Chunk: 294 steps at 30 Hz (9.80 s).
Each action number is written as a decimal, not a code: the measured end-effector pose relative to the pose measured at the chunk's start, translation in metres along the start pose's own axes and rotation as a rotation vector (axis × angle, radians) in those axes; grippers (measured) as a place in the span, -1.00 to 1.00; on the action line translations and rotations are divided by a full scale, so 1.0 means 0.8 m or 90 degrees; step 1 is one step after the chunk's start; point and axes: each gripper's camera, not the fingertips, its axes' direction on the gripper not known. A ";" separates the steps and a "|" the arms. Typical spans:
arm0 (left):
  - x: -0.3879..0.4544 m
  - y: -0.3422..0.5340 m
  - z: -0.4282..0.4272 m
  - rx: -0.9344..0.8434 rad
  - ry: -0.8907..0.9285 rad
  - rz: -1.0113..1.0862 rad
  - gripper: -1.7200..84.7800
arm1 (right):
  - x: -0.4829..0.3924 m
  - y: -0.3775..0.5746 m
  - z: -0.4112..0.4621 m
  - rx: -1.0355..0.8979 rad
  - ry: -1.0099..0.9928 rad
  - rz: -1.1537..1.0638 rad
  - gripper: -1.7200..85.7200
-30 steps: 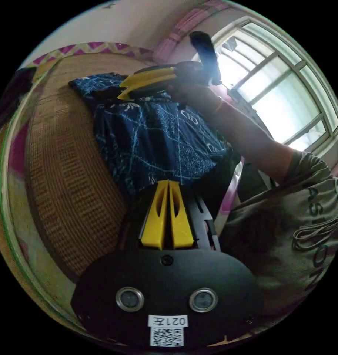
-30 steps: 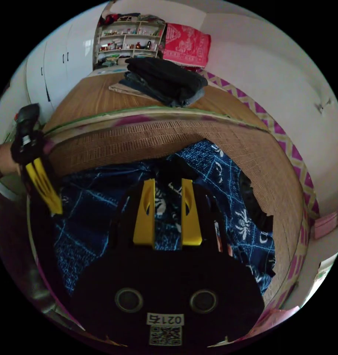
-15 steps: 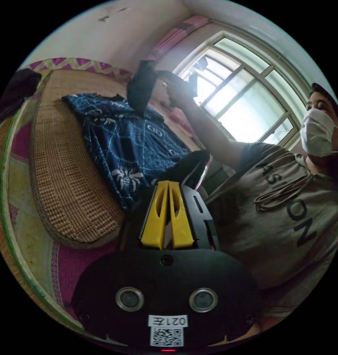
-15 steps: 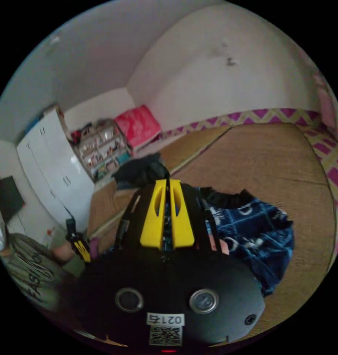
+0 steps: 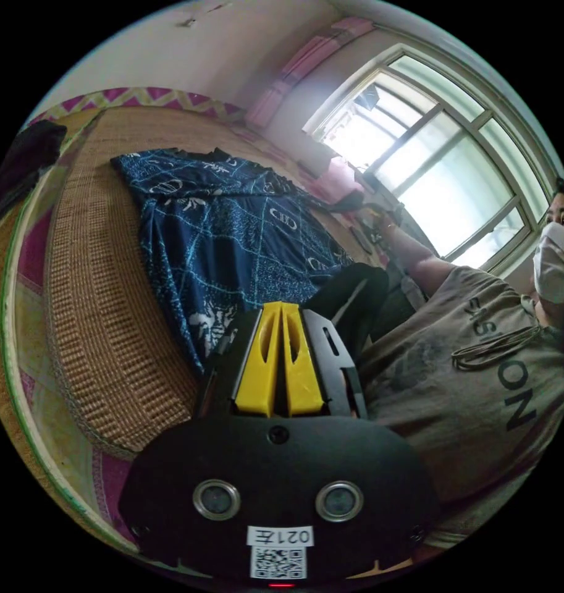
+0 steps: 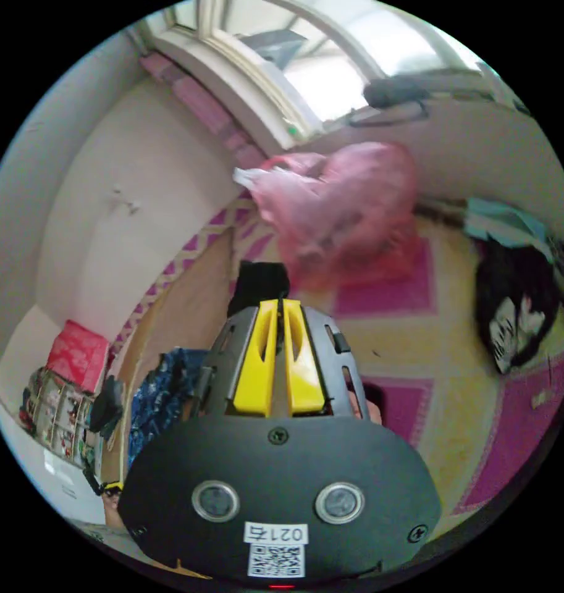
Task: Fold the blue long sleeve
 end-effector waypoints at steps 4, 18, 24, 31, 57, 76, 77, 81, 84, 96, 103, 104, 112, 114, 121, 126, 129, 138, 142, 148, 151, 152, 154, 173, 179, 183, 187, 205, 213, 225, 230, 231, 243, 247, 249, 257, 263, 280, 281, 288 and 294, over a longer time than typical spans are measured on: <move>0.013 0.001 0.019 -0.014 -0.020 -0.009 -0.98 | 0.079 0.018 0.017 -0.025 -0.022 0.060 -0.96; 0.070 -0.017 0.127 -0.101 -0.176 0.099 -0.98 | -0.109 0.143 -0.060 -0.070 0.067 -0.298 -0.77; 0.061 0.006 0.155 -0.028 -0.299 0.037 -0.98 | -0.348 0.353 -0.055 -0.195 -0.118 -0.635 -0.93; 0.056 0.073 0.166 -0.116 -0.081 0.003 -0.98 | -0.395 0.492 -0.068 -0.501 -0.354 -0.813 -0.98; 0.170 0.025 0.222 0.140 -0.033 0.134 -0.97 | -0.422 0.568 -0.108 -0.243 -0.222 -0.732 -0.98; 0.276 -0.378 0.564 0.027 -0.224 0.369 -0.79 | -0.428 0.489 0.115 -0.245 0.160 -0.561 -0.97; 0.285 -0.389 0.572 0.022 -0.249 0.372 -0.78 | -0.427 0.489 0.121 -0.256 0.163 -0.560 -0.97; 0.295 -0.420 0.590 -0.041 -0.316 0.379 -0.78 | -0.419 0.488 0.125 -0.265 0.146 -0.547 -0.97; 0.294 -0.440 0.572 -0.065 -0.320 0.361 -0.84 | -0.410 0.483 0.126 -0.268 0.125 -0.528 -0.97; 0.180 -0.388 0.043 0.441 -0.100 0.054 -0.97 | -0.382 0.472 0.131 -0.265 0.091 -0.480 -0.97; 0.052 -0.207 -0.337 0.618 -0.309 -0.141 -0.98 | -0.378 0.473 0.141 -0.279 0.094 -0.484 -0.97; 0.026 -0.170 -0.382 0.637 -0.329 -0.198 -0.98 | -0.377 0.473 0.142 -0.279 0.096 -0.482 -0.97; -0.120 0.062 -0.543 0.735 -0.314 -0.530 -0.98 | -0.369 0.469 0.149 -0.278 0.105 -0.464 -0.97; -0.138 0.098 -0.566 0.763 -0.292 -0.561 -0.98 | -0.367 0.467 0.150 -0.281 0.102 -0.460 -0.97; -0.164 0.157 -0.651 0.809 -0.198 -0.546 -0.98 | -0.362 0.464 0.155 -0.282 0.102 -0.447 -0.97; -0.175 0.189 -0.692 0.766 -0.091 -0.705 -0.95 | -0.364 0.467 0.158 -0.277 0.114 -0.442 -0.97; -0.146 0.191 -0.746 0.781 -0.207 -0.675 -0.85 | -0.366 0.469 0.160 -0.275 0.121 -0.446 -0.97; -0.213 0.131 -0.844 0.504 -0.310 -0.660 -0.69 | -0.369 0.472 0.165 -0.274 0.124 -0.447 -0.97; -0.236 0.102 -0.861 0.427 -0.251 -0.632 -0.79 | -0.370 0.474 0.167 -0.273 0.125 -0.444 -0.97; -0.213 0.075 -0.926 0.610 -0.190 -0.451 -0.98 | -0.372 0.475 0.170 -0.275 0.121 -0.440 -0.97; -0.187 0.053 -0.946 0.584 -0.291 -0.374 -0.98 | -0.374 0.477 0.172 -0.275 0.120 -0.439 -0.97; -0.207 0.057 -0.940 0.542 -0.283 -0.433 -0.98 | -0.375 0.478 0.173 -0.274 0.123 -0.441 -0.97; -0.245 0.073 -0.923 0.480 -0.240 -0.534 -0.98 | -0.378 0.480 0.174 -0.273 0.127 -0.444 -0.97; -0.275 0.132 -0.894 0.571 -0.083 -0.697 -0.97 | -0.400 0.499 0.186 -0.265 0.151 -0.463 -0.97; -0.251 0.139 -0.867 0.612 -0.062 -0.620 -0.65 | -0.409 0.505 0.189 -0.261 0.164 -0.473 -0.97; -0.251 0.128 -0.841 0.568 -0.088 -0.626 -0.64 | -0.412 0.507 0.191 -0.260 0.168 -0.475 -0.97; -0.256 0.102 -0.804 0.500 -0.084 -0.645 -0.67 | -0.415 0.510 0.192 -0.258 0.175 -0.481 -0.97; -0.169 0.007 -0.615 0.628 -0.029 -0.470 -0.98 | -0.409 0.500 0.190 -0.257 0.177 -0.482 -0.97; 0.015 -0.272 -0.481 0.454 -0.208 -0.223 -0.98 | -0.391 0.480 0.184 -0.266 0.150 -0.460 -0.97; 0.189 -0.622 0.029 0.103 -0.190 0.028 -0.98 | -0.363 0.452 0.168 -0.268 0.137 -0.451 -0.97; 0.192 -0.677 0.297 -0.020 -0.147 0.026 -0.98 | -0.347 0.436 0.159 -0.270 0.129 -0.446 -0.97; 0.188 -0.679 0.325 -0.034 -0.141 0.021 -0.98 | -0.346 0.435 0.158 -0.270 0.130 -0.446 -0.97; 0.127 -0.651 0.601 -0.149 0.080 0.023 -0.63 | -0.308 0.397 0.129 -0.273 0.116 -0.447 -0.97; 0.093 -0.617 0.552 -0.029 0.224 0.002 -0.69 | -0.287 0.377 0.108 -0.252 0.098 -0.426 -0.97; 0.086 -0.593 0.517 0.002 0.198 -0.001 -0.78 | -0.262 0.359 0.075 -0.193 0.064 -0.381 -0.95; 0.060 -0.449 0.351 0.065 0.087 0.035 -0.80 | -0.004 0.253 -0.047 -0.025 0.008 0.083 -0.67; 0.017 -0.354 0.277 0.109 0.097 -0.020 -0.81 | 0.067 0.237 -0.054 0.020 -0.058 0.264 -0.66; -0.051 -0.175 0.109 0.211 0.074 -0.103 -0.86 | -0.170 0.195 -0.073 0.240 0.049 0.061 -0.96; -0.051 -0.164 0.099 0.211 0.067 -0.102 -0.87 | -0.239 0.203 -0.079 0.244 0.048 -0.027 -0.96; -0.042 -0.112 0.061 0.177 -0.007 -0.103 -0.96 | -0.643 0.349 -0.030 0.187 0.010 -0.478 -0.97; -0.028 -0.066 0.034 0.178 -0.138 -0.127 -0.98 | -0.878 0.586 0.131 0.030 -0.060 -0.721 -0.97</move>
